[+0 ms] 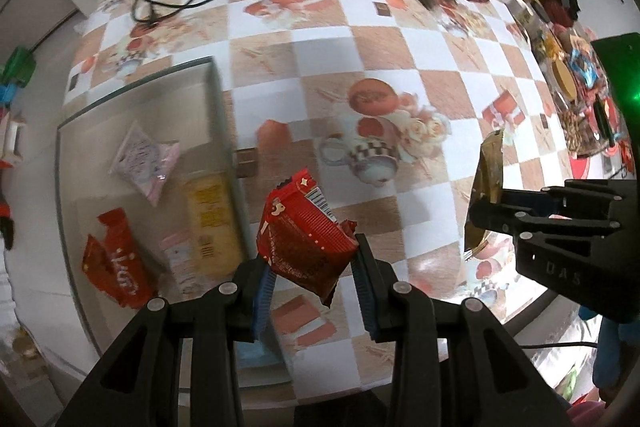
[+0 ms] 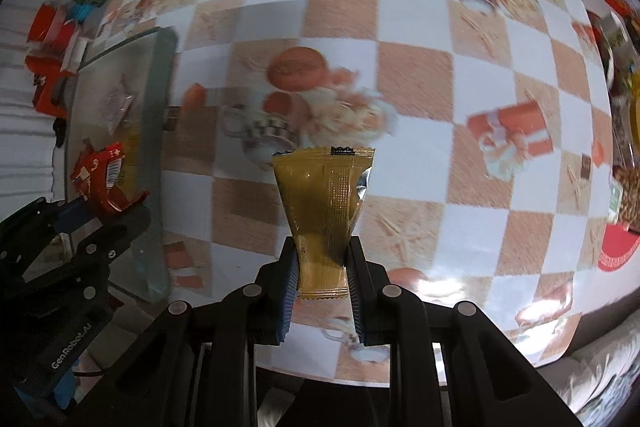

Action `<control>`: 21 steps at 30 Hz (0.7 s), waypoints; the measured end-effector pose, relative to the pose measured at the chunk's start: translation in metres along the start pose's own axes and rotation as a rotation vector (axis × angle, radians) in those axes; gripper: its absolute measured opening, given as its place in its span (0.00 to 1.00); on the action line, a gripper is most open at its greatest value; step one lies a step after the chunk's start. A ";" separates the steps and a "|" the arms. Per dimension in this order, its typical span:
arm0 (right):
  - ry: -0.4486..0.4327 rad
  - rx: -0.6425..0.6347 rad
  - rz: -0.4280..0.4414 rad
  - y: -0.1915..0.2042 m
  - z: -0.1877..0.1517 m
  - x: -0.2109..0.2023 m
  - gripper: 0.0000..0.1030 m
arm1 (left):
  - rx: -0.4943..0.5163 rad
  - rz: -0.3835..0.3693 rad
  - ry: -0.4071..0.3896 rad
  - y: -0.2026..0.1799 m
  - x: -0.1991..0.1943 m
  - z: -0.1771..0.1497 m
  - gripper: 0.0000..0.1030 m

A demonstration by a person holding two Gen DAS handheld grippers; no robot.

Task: Organize snacks
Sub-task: 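Carry the red packet and gold bar over the white tray with both tools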

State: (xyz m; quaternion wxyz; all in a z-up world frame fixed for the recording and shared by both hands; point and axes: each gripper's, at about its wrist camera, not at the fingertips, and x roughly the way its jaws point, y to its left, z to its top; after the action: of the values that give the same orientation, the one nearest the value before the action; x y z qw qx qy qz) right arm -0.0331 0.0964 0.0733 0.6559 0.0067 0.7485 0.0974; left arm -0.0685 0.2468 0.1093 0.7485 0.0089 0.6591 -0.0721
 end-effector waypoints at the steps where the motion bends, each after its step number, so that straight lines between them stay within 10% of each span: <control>1: 0.000 -0.009 0.000 -0.001 0.006 -0.004 0.24 | -0.009 0.001 -0.003 0.004 -0.001 -0.001 0.38; 21: -0.016 -0.218 -0.008 0.112 0.034 -0.001 0.24 | -0.191 0.040 -0.049 0.095 -0.020 -0.025 0.38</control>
State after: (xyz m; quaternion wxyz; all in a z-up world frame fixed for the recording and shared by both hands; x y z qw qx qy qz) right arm -0.0130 0.2112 0.0880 0.6591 -0.0666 0.7282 0.1757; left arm -0.0837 0.3452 0.1180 0.7632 -0.0512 0.6441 0.0055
